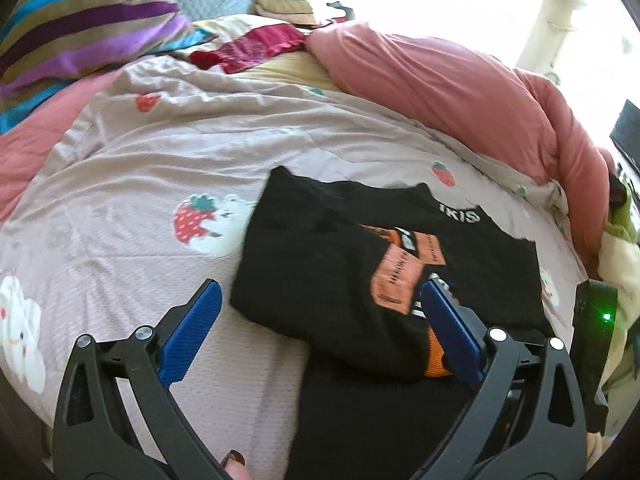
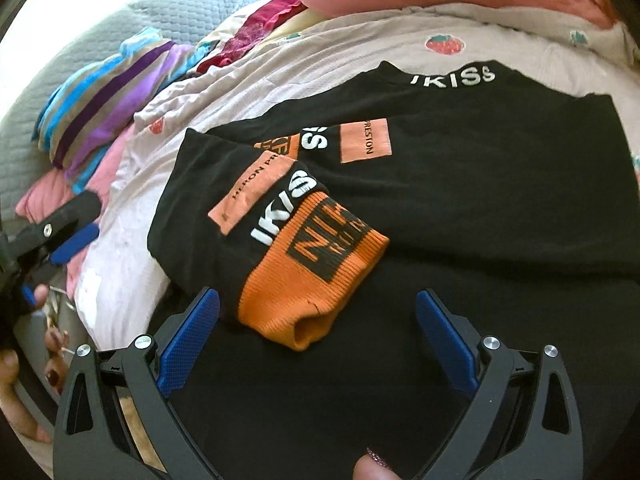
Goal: Fold small clothes
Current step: 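Grasp the orange cuff lying on the shirt with the right tool, then lift the held cuff with the right tool and carry it toward the shirt edge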
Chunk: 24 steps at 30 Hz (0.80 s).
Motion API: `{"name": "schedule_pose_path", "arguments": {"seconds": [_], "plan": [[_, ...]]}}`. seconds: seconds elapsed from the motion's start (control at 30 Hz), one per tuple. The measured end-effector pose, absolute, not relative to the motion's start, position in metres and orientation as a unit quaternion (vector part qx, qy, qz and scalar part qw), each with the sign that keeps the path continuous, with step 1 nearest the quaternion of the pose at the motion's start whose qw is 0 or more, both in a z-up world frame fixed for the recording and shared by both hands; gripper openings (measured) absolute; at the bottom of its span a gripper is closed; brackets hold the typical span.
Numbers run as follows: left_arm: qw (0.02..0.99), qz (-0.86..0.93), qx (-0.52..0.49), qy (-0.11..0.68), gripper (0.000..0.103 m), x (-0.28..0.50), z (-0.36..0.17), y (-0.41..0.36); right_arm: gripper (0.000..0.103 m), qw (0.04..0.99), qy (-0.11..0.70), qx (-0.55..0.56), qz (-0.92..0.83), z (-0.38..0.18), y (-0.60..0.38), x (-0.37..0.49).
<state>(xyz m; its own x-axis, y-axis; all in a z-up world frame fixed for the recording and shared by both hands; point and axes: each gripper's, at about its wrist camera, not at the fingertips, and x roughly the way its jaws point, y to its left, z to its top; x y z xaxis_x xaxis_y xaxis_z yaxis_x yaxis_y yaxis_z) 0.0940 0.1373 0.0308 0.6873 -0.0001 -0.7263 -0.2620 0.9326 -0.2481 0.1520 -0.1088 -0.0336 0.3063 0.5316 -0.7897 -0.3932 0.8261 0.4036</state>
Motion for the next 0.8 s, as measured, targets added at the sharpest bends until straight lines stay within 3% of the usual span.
{"name": "schedule_pose_path", "arguments": {"seconds": [0.33,0.5,0.8], "plan": [[0.902,0.082,-0.179,0.385,0.093,0.082,0.030,0.150,0.032,0.802,0.509,0.115,0.291,-0.043,-0.108,0.162],[0.902,0.086,-0.182,0.381,0.093,0.079,0.031,0.150,0.009,0.815,0.475,0.105,0.314,-0.029,-0.109,0.158],[0.903,0.093,-0.185,0.375,0.093,0.071,0.036,0.149,0.004,0.844,0.408,0.063,0.342,0.012,-0.111,0.155]]}}
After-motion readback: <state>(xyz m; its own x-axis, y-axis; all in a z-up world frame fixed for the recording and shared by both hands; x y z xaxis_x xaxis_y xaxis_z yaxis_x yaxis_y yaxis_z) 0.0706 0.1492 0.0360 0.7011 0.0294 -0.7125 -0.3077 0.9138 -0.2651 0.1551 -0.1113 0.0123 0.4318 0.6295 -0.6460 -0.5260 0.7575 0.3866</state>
